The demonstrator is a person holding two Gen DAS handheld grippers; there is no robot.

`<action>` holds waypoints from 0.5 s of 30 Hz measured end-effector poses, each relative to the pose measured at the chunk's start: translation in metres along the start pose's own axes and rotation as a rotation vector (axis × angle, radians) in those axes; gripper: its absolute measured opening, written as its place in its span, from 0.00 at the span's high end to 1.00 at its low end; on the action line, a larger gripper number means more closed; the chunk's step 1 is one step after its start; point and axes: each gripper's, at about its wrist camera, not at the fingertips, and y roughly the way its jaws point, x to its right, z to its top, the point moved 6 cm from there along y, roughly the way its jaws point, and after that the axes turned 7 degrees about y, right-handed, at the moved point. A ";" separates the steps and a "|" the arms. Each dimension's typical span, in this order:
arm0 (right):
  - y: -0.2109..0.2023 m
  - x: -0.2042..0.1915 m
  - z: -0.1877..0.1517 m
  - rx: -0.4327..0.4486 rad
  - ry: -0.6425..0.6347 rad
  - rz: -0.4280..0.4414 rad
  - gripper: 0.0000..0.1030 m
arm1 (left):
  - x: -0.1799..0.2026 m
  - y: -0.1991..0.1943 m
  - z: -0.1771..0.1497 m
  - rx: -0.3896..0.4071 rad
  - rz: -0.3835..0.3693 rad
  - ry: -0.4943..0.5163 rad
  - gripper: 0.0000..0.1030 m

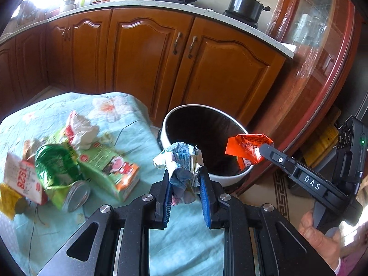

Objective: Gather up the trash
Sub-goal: 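Carry both wrappers over the trash bin and open both tools to drop them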

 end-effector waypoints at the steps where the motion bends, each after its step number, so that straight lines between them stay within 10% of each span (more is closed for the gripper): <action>1: 0.001 0.003 0.003 0.001 0.001 -0.005 0.81 | 0.002 0.004 0.003 0.002 -0.001 0.004 0.80; 15: 0.027 0.025 0.021 -0.017 0.009 -0.044 0.80 | 0.018 0.068 0.037 -0.033 -0.006 0.036 0.80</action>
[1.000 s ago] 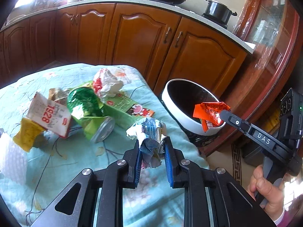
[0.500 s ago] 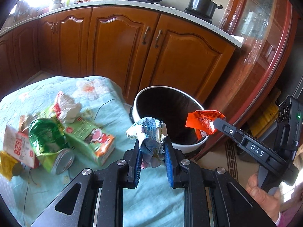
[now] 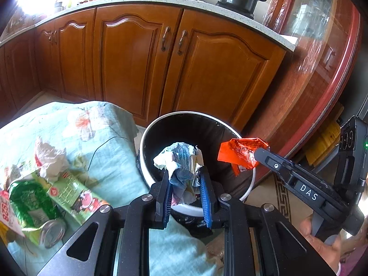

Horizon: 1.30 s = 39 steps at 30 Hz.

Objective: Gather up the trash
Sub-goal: 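Carry both wrappers over the trash bin and open both tools to drop them, then move both open tools back over the table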

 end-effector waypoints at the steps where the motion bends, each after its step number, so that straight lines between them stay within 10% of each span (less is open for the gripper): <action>1: 0.002 0.001 0.001 -0.003 -0.001 -0.002 0.80 | 0.000 0.004 0.002 -0.002 0.000 0.000 0.80; 13: 0.026 0.009 0.007 -0.044 -0.015 -0.037 0.74 | -0.002 0.047 0.011 -0.059 -0.011 -0.010 0.71; 29: 0.012 0.004 -0.008 -0.038 0.044 0.016 0.12 | -0.012 0.020 -0.012 -0.039 0.001 -0.053 0.46; 39: -0.008 -0.018 -0.042 -0.047 0.074 0.060 0.12 | -0.033 -0.029 -0.056 -0.039 0.027 -0.111 0.43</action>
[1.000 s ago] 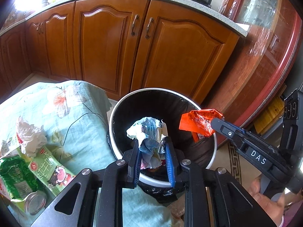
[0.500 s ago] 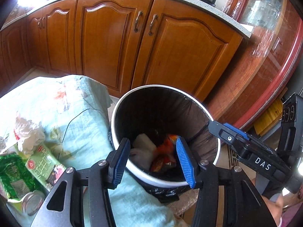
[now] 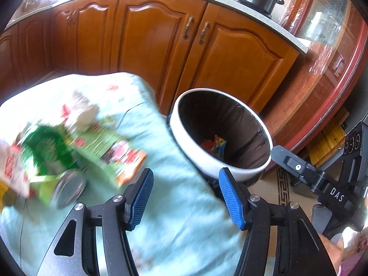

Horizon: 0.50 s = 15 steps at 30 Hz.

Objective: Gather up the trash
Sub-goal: 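Move both open tools back over the table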

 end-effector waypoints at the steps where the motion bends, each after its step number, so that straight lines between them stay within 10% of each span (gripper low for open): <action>1: -0.001 -0.003 -0.004 -0.002 -0.001 0.004 0.12 | -0.004 -0.007 -0.006 0.000 0.003 -0.009 0.43; 15: -0.015 -0.063 -0.058 -0.041 -0.065 0.076 0.12 | -0.044 -0.093 -0.060 0.056 0.078 -0.079 0.43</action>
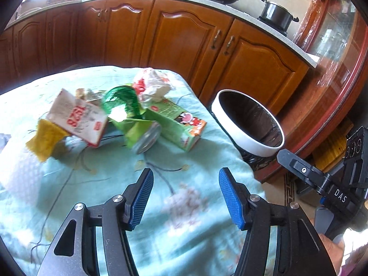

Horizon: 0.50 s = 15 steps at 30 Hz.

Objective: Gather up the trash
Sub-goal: 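Move both open tools back over the table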

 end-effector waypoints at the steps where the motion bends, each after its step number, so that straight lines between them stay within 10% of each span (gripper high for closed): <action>1: 0.000 -0.005 -0.004 -0.003 -0.006 0.006 0.12 | -0.003 -0.006 -0.003 0.006 0.007 -0.003 0.43; 15: 0.013 -0.073 -0.050 -0.064 -0.109 0.084 0.12 | -0.058 -0.080 -0.042 0.049 0.098 -0.093 0.43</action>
